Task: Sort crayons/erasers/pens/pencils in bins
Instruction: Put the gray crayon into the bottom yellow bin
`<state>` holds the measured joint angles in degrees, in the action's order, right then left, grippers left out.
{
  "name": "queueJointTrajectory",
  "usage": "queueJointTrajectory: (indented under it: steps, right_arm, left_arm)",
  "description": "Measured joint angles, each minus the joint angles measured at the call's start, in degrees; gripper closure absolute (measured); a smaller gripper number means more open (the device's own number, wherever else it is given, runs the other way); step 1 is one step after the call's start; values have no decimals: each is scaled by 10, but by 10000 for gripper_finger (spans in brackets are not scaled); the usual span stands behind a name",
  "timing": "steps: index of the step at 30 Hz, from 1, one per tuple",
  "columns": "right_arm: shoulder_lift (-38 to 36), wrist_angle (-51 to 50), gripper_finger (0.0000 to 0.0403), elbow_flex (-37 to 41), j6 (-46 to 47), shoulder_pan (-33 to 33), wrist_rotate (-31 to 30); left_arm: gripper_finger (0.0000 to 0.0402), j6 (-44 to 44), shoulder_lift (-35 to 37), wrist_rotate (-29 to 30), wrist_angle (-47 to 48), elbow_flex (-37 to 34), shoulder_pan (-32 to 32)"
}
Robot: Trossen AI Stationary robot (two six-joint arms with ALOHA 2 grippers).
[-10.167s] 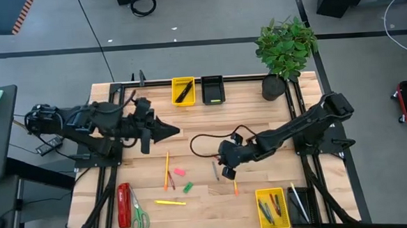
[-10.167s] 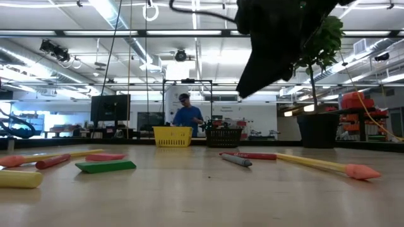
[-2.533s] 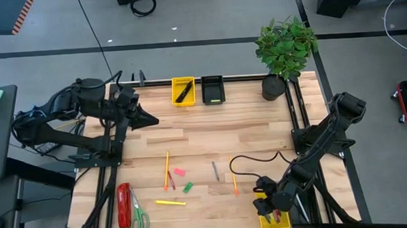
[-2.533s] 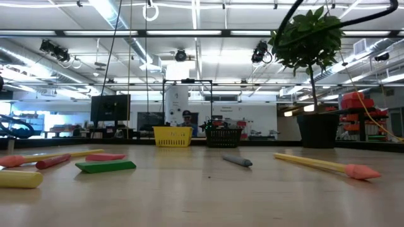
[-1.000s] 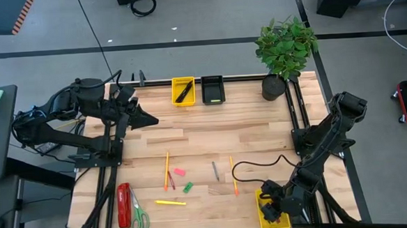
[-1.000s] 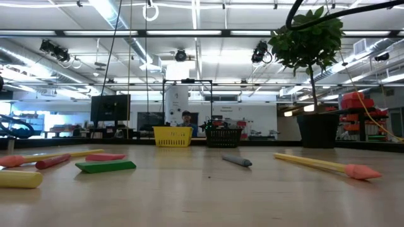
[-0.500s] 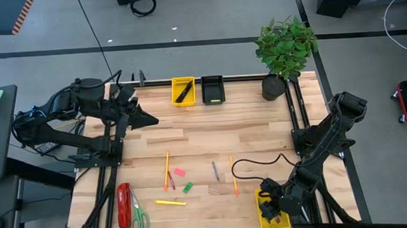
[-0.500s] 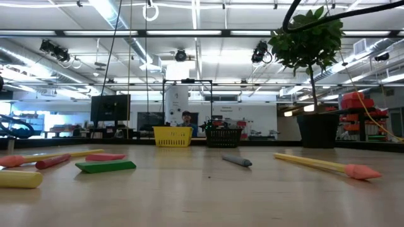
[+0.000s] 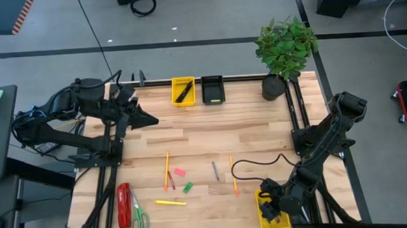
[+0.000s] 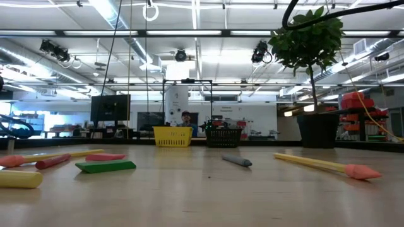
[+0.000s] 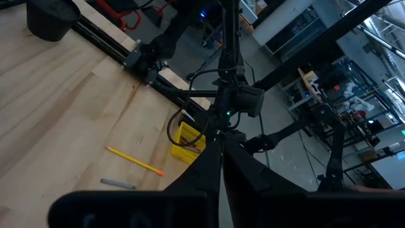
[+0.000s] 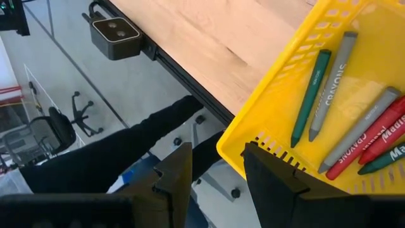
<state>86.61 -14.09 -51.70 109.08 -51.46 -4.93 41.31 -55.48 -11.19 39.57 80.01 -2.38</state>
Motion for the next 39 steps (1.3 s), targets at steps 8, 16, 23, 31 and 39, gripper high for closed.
queueJointTrajectory:
  steps: [8, 16, 23, 31, 39]
  right_arm:
    - [0, 0, 254, 0, 3, -1, 9]
    - [0, 0, 254, 0, 7, -1, 6]
    - [0, 0, 254, 0, 7, -1, -2]
    - [0, 1, 254, 0, 38, -1, -31]
    - [0, 1, 254, 0, 35, -1, -31]
  left_arm:
    - [367, 0, 0, 0, 0, 0, 0]
    - [373, 0, 0, 0, 0, 0, 0]
    - [377, 0, 0, 0, 0, 0, 0]
    - [366, 0, 0, 0, 0, 0, 0]
    - [376, 0, 0, 0, 0, 0, 0]
